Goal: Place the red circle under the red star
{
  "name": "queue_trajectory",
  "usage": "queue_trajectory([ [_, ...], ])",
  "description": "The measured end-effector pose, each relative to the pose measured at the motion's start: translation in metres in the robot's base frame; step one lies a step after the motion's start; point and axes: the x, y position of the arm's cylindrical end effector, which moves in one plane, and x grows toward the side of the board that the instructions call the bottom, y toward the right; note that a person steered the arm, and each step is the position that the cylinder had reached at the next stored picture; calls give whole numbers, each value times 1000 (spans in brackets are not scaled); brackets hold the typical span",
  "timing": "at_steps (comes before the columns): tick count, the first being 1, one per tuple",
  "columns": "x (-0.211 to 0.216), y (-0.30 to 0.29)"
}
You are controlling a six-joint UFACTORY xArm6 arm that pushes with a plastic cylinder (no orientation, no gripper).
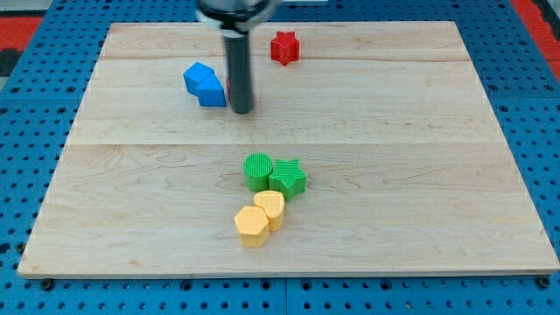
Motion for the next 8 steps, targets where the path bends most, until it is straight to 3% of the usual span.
queue_trajectory([
  [1, -32, 24],
  [2, -32, 29],
  [3, -37, -37],
  [4, -56, -20],
  [5, -70, 37],
  [6, -63, 63],
  [7, -30, 31],
  [8, -27, 119],
])
